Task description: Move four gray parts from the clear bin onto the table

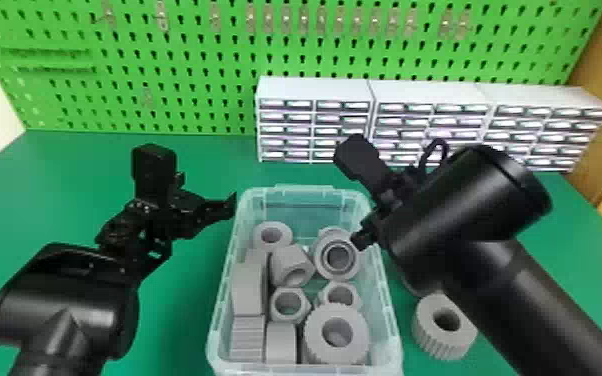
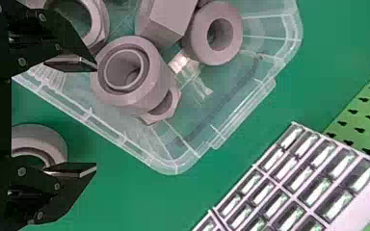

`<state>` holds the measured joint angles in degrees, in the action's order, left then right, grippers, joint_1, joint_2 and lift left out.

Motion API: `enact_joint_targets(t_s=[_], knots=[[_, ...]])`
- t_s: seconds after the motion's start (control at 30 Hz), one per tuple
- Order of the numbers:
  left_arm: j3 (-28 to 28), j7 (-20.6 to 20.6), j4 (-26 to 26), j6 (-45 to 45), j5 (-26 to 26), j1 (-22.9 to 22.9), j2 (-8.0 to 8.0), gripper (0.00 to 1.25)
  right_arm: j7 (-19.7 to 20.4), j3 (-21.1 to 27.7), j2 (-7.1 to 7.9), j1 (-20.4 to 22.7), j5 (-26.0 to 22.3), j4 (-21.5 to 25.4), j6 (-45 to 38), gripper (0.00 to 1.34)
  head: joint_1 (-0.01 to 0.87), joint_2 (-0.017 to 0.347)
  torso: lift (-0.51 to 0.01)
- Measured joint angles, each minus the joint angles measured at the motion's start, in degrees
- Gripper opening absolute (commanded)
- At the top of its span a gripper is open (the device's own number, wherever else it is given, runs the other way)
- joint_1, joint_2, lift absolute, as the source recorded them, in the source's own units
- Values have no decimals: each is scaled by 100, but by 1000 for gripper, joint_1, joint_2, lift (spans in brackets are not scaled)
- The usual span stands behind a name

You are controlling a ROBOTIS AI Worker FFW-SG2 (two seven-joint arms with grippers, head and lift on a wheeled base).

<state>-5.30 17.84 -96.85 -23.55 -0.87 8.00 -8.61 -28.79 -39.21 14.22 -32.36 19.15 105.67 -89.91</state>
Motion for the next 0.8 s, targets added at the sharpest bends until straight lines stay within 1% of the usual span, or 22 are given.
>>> enact_joint_targets(t_s=[0.17,0.3,0.6,0.8], knots=[[1,-1,1,2,0,0,1,1123,-3,-240,-13,-177,-43,-276,0,816,686,26,-50],[-4,-4,12,6,0,0,3,1123,-4,-502,5,-349,-119,-474,0,816,686,26,-50],[29,-9,17,9,7,0,9,1123,-3,-735,-8,-603,-156,-799,0,818,686,26,-50],[38,-8,22,9,8,0,9,1123,-5,-969,26,-785,-292,-1040,35,816,686,26,-50]])
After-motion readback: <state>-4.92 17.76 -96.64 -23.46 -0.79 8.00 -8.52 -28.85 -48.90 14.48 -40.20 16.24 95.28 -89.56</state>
